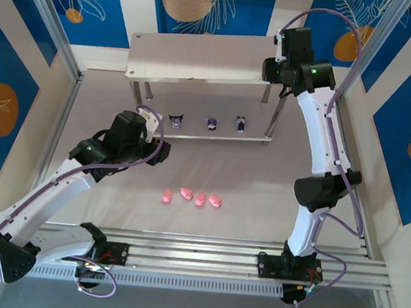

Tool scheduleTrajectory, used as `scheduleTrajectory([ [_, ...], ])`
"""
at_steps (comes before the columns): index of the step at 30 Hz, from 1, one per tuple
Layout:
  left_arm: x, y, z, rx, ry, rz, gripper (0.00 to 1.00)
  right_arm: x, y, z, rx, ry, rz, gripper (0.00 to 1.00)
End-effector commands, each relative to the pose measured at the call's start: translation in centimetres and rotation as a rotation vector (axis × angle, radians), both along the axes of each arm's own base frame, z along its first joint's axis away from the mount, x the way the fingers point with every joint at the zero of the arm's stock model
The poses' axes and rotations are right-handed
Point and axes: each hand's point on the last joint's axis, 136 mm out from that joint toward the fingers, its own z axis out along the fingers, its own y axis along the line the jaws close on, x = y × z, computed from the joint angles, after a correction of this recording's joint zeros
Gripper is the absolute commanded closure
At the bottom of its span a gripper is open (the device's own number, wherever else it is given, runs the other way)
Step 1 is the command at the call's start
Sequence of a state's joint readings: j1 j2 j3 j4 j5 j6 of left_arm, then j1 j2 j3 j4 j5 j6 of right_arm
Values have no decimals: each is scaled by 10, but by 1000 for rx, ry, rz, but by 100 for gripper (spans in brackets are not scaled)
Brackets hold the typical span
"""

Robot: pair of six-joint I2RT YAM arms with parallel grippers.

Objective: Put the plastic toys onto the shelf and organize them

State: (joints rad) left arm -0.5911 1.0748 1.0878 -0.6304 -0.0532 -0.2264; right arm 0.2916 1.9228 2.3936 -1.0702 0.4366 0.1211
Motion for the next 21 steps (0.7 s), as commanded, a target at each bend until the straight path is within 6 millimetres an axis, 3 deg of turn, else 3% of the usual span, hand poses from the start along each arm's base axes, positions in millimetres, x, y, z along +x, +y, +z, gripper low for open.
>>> scheduleTrajectory([
  [1,-3,4,10,-13,-15,2,47,-3,1,0,23,13,11,57],
  [4,-4,4,10,-12,-15,2,47,-3,3,3,38,6,18,50],
  [6,-4,5,10,-11,-14,3,47,-5,5,6,56,-1,27,39],
  [7,-5,6,10,-11,-15,4,47,-6,5,9,67,-8,27,29],
  [13,-8,8,7,-7,-9,6,47,-18,-1,37,128,-112,11,19],
  [16,-14,6,-6,-7,30,-14,47,-35,-6,61,153,-198,8,17],
  [21,-35,-4,-54,-2,163,-50,48,-88,-11,108,181,-381,35,18],
])
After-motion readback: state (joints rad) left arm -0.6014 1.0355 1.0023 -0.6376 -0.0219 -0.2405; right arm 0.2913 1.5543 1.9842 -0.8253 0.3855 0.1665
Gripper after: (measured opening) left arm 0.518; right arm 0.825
